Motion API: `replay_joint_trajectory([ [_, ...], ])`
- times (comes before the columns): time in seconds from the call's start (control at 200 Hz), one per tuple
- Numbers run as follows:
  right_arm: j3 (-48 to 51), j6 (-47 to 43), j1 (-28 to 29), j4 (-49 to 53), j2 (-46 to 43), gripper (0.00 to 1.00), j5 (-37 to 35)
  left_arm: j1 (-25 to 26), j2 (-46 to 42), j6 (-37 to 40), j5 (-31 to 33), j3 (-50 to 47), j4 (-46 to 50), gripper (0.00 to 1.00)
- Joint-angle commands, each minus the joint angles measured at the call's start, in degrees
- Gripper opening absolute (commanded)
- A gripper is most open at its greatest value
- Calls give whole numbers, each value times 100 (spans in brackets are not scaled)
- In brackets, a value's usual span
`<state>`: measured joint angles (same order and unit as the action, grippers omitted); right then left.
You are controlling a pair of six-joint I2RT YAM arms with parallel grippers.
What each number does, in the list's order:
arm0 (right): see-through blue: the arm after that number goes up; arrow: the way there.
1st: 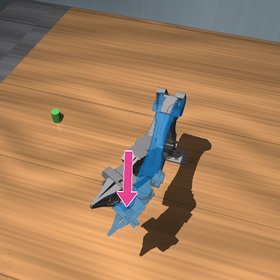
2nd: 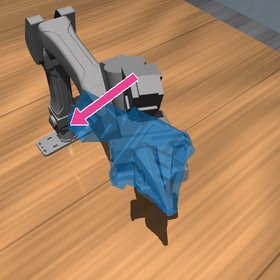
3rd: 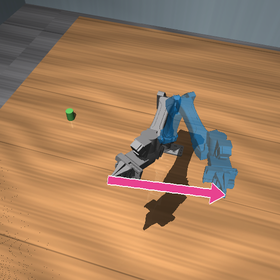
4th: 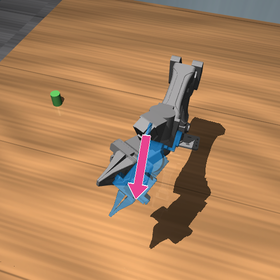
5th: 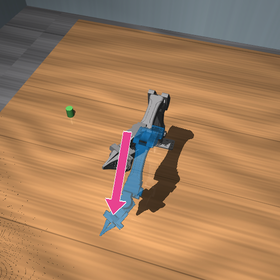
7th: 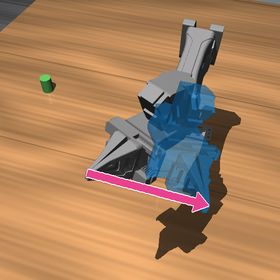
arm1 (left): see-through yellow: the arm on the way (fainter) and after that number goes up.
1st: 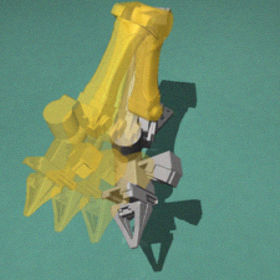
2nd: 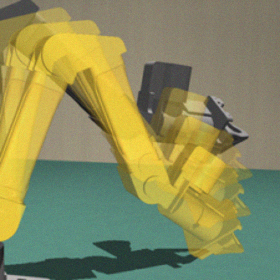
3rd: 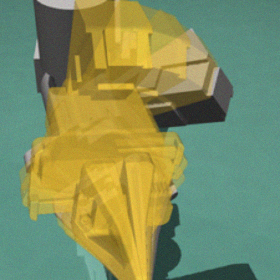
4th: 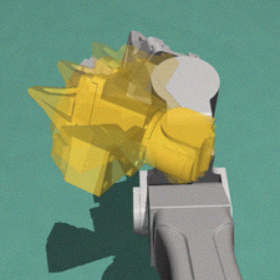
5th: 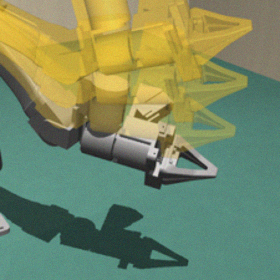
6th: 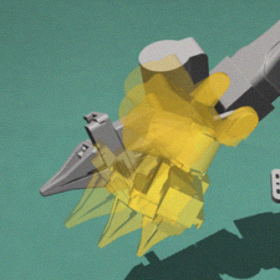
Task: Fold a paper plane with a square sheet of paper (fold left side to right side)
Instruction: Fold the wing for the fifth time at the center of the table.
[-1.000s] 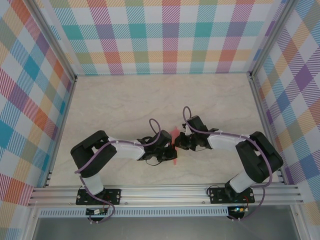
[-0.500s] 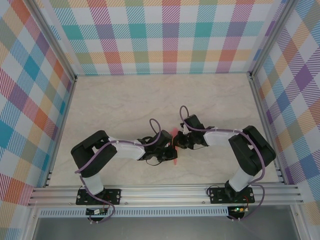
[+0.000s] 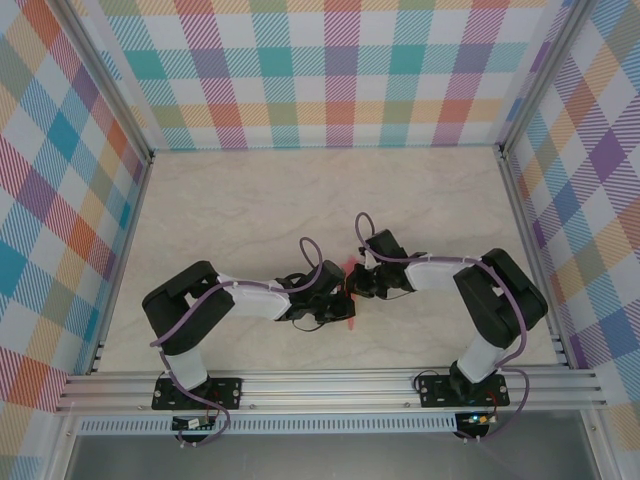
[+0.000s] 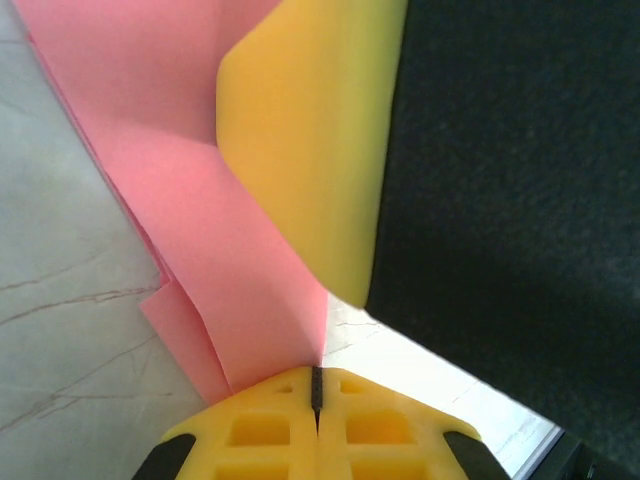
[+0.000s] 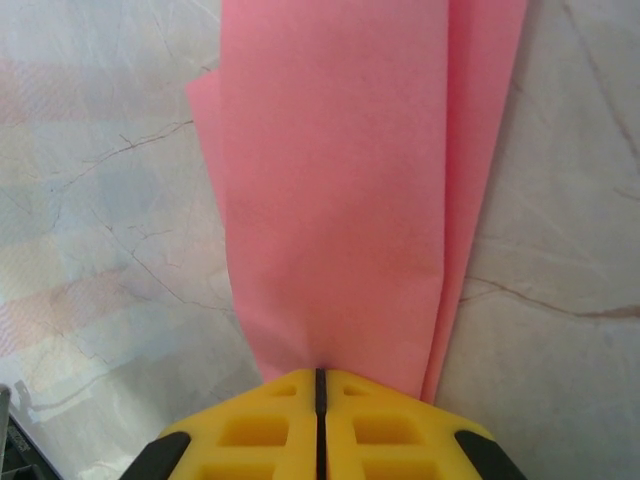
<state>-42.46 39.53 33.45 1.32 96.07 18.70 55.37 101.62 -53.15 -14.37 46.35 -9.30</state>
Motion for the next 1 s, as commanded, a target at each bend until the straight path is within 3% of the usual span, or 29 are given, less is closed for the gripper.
replay_joint_trajectory([
  [0.0,-89,-294,-167,-181,79,8,-367,140,336,-3,64,-168,658,0],
  [0.995,-1417,-843,-759,91,1133,9,-387,140,341,6,48,-151,684,0],
])
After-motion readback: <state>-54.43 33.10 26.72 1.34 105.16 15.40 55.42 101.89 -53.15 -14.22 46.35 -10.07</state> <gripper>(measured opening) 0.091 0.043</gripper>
